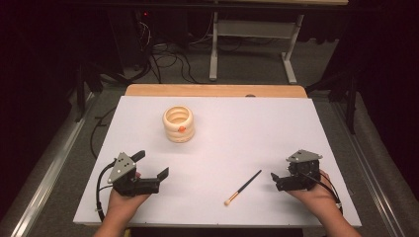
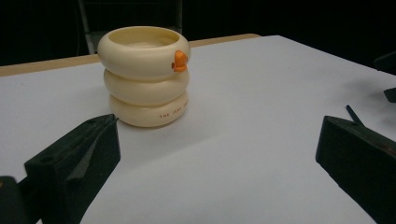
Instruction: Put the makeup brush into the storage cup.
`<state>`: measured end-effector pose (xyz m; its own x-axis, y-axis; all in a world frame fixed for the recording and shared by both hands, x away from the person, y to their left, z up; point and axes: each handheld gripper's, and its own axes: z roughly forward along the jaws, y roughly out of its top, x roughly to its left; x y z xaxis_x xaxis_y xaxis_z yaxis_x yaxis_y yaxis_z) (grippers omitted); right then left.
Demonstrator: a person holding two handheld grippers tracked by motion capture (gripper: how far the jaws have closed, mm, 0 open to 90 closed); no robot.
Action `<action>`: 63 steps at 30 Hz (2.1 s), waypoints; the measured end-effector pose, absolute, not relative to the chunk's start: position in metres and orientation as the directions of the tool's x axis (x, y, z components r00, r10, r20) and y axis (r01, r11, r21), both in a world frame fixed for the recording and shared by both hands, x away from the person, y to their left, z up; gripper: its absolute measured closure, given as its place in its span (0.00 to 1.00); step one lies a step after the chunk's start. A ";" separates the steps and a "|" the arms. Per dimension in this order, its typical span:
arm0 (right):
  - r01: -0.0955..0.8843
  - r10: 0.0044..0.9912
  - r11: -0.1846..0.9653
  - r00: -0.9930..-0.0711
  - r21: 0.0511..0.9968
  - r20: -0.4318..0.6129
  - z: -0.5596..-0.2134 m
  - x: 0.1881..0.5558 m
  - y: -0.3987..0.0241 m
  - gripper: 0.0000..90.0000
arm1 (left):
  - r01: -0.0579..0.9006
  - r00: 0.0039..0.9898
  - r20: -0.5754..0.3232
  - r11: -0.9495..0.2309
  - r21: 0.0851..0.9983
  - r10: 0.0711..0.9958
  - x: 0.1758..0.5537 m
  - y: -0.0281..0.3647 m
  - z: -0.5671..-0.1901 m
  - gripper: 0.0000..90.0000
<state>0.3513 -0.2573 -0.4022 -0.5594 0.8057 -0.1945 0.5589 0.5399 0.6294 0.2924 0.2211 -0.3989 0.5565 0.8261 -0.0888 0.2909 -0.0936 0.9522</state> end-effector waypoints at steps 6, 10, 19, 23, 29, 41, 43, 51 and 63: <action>0.575 0.779 0.583 -0.597 0.574 -0.193 -0.402 0.353 -0.252 0.01 | 0.292 0.560 -0.088 -0.097 0.951 0.824 0.293 0.220 -0.400 0.01; 0.589 0.755 0.611 -0.635 0.529 -0.166 -0.401 0.353 -0.246 0.01 | 0.294 0.559 -0.086 -0.101 0.951 0.825 0.292 0.221 -0.400 0.01; 0.569 0.692 0.698 -0.692 0.435 -0.206 -0.395 0.352 -0.235 0.01 | 0.293 0.563 -0.086 -0.102 0.951 0.822 0.292 0.221 -0.400 0.01; 0.560 0.673 0.718 -0.710 0.413 -0.207 -0.392 0.352 -0.232 0.01 | 0.292 0.567 -0.086 -0.103 0.951 0.819 0.292 0.220 -0.400 0.01; 0.546 0.629 0.755 -0.759 0.364 -0.167 -0.388 0.354 -0.224 0.01 | 0.291 0.570 -0.085 -0.103 0.951 0.818 0.292 0.220 -0.400 0.01; 0.491 0.557 0.810 -0.815 0.321 -0.159 -0.390 0.362 -0.202 0.01 | 0.290 0.573 -0.087 -0.102 0.951 0.815 0.292 0.220 -0.400 0.01; 0.486 0.549 0.816 -0.821 0.313 -0.156 -0.390 0.364 -0.198 0.01 | 0.291 0.573 -0.088 -0.102 0.951 0.815 0.292 0.220 -0.400 0.01; 0.438 0.492 0.850 -0.859 0.291 -0.144 -0.393 0.369 -0.181 0.01 | 0.291 0.574 -0.089 -0.101 0.952 0.814 0.292 0.220 -0.399 0.01; 0.386 0.431 0.882 -0.893 0.272 -0.128 -0.401 0.375 -0.164 0.05 | 0.292 0.572 -0.094 -0.095 0.952 0.815 0.292 0.221 -0.399 0.01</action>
